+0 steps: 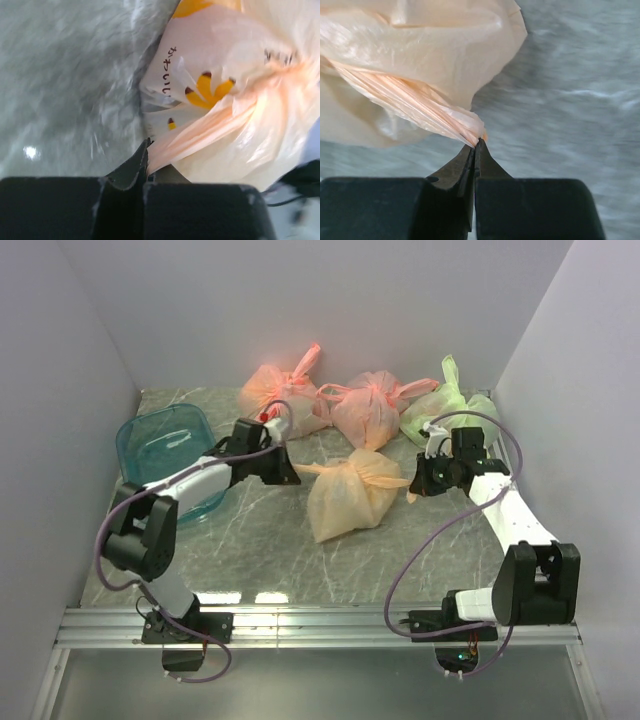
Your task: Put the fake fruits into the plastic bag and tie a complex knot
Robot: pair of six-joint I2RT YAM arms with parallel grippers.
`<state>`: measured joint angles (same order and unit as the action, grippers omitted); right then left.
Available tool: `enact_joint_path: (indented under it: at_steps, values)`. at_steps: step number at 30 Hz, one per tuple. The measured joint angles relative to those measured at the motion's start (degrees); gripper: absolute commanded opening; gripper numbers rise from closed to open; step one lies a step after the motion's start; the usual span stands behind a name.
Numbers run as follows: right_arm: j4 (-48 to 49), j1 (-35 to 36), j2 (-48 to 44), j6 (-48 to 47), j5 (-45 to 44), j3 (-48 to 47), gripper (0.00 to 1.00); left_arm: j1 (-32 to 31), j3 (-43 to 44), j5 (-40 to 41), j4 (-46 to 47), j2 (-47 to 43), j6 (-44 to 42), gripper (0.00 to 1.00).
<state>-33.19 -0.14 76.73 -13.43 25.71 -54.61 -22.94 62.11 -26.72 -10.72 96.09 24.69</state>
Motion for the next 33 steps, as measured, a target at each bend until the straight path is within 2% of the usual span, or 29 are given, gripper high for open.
enact_joint_path:
  at_steps: [4,8,14,22,23,24,25,26,27,28,29,30,32,33]
  values:
    - [2.1,0.5,-1.9,12.7,4.5,1.6,0.00,4.1,-3.1,-1.4,-1.6,-3.9,9.4,0.00]
    - [3.0,0.5,-4.0,19.9,6.5,2.6,0.00,6.4,-3.7,-2.6,-4.4,-6.4,12.7,0.00]
    - [8.1,0.4,-4.5,24.1,7.5,6.3,0.00,8.5,-6.2,-3.0,-5.1,-10.5,12.5,0.00]
    - [10.9,0.9,0.1,23.3,9.4,8.0,0.00,9.1,-8.4,-2.6,-3.8,-7.2,6.3,0.01]
    - [11.0,1.2,1.2,22.7,9.4,7.6,0.00,9.0,-8.1,-2.3,-3.8,-6.1,5.6,0.04]
    - [10.8,1.7,2.2,22.3,9.3,7.2,0.03,8.9,-7.6,-2.1,-3.8,-5.2,4.6,0.14]
    - [10.4,2.3,3.0,21.5,8.7,6.6,0.26,8.8,-7.1,-1.7,-3.9,-4.3,3.8,0.21]
    - [9.9,2.8,3.5,21.2,7.8,6.2,0.37,8.6,-6.4,-0.5,-4.5,-3.5,2.7,0.27]
    - [9.2,3.3,3.9,20.3,6.7,5.8,0.46,8.6,-5.7,1.0,-5.4,-3.2,1.8,0.42]
    - [8.7,3.3,3.9,19.4,5.9,5.6,0.63,8.6,-5.1,2.0,-6.1,-3.2,1.0,0.52]
    - [7.9,3.3,3.8,18.6,5.2,5.4,0.68,8.7,-4.5,2.8,-6.7,-3.4,0.1,0.64]
    - [7.3,3.3,3.5,17.8,4.8,5.1,0.71,8.8,-3.6,3.5,-7.4,-3.8,-0.7,0.81]
    - [5.5,3.3,2.6,16.7,4.0,4.3,0.80,8.8,-1.9,4.3,-8.7,-5.0,-2.1,0.98]
    - [4.3,3.3,1.9,16.0,3.9,3.5,0.80,8.8,-0.9,4.5,-9.8,-6.0,-3.1,0.99]
